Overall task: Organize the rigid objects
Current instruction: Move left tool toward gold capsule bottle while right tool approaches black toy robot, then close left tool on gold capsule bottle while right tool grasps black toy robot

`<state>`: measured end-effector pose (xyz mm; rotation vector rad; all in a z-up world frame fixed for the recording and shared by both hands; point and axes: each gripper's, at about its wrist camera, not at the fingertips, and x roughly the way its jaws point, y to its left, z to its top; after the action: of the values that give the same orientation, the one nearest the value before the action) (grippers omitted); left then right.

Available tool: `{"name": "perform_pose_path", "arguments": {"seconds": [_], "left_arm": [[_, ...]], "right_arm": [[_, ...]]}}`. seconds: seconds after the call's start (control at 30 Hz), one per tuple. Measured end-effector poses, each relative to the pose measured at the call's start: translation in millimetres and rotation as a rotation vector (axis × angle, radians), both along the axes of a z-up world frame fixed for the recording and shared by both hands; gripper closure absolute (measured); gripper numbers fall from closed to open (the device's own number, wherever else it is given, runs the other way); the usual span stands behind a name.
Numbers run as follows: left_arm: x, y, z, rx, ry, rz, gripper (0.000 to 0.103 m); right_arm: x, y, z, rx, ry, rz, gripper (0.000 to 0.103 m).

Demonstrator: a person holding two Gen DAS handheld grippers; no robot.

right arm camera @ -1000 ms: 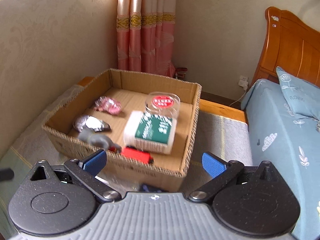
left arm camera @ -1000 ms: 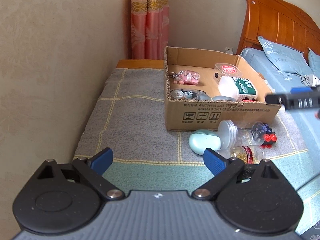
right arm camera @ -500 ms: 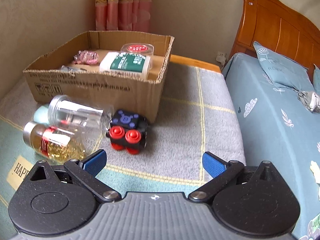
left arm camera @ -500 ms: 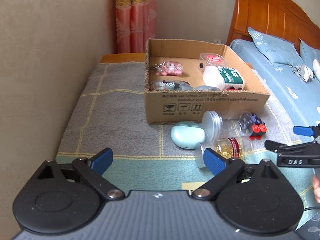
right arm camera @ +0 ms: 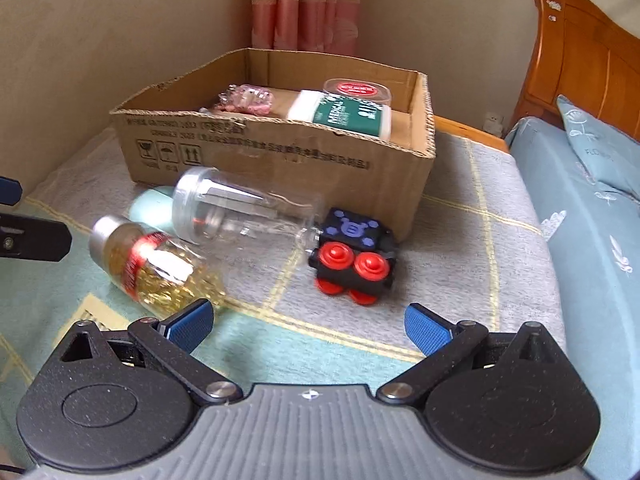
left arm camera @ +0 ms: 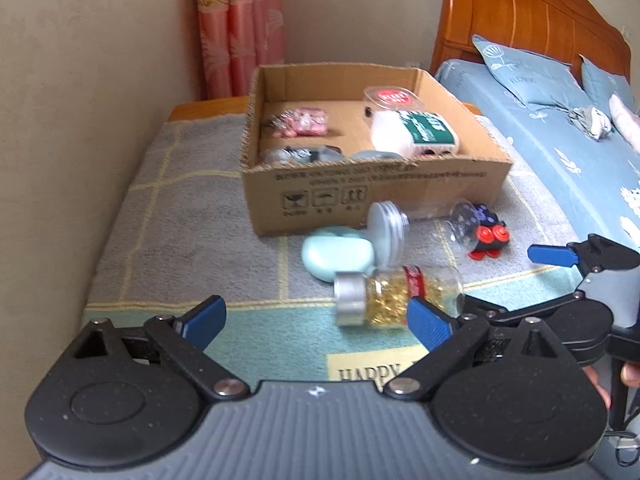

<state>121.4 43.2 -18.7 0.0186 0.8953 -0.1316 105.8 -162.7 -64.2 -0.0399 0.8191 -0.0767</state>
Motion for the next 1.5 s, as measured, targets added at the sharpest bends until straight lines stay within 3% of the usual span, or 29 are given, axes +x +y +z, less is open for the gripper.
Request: {"name": "perform_pose_path", "arguments": {"seconds": [0.17,0.4,0.5,0.8,1.5], "left_arm": [[2,-19,-18,0.001,0.054,-0.090,0.006],[8,-29,-51,-0.042,0.129,-0.127,0.006],[8,-34,-56,-0.045,0.107,-0.129,0.002],[21,-47,-60,0.004,0.058,-0.102,0.001],[21,-27,-63,0.031,0.044,-0.047,0.001]], "right_arm": [[-10,-18,-12,-0.030,0.039,-0.036,0.000],[-29,-41,-17,0.043,0.026,-0.021,0.000],[-35,-45,-18,0.042,0.006,-0.004,0.000],[-39,-47,-19,0.042,-0.035,0.004,0.000],[23,-51,-18,-0.008,-0.045,-0.049,0.000]]}}
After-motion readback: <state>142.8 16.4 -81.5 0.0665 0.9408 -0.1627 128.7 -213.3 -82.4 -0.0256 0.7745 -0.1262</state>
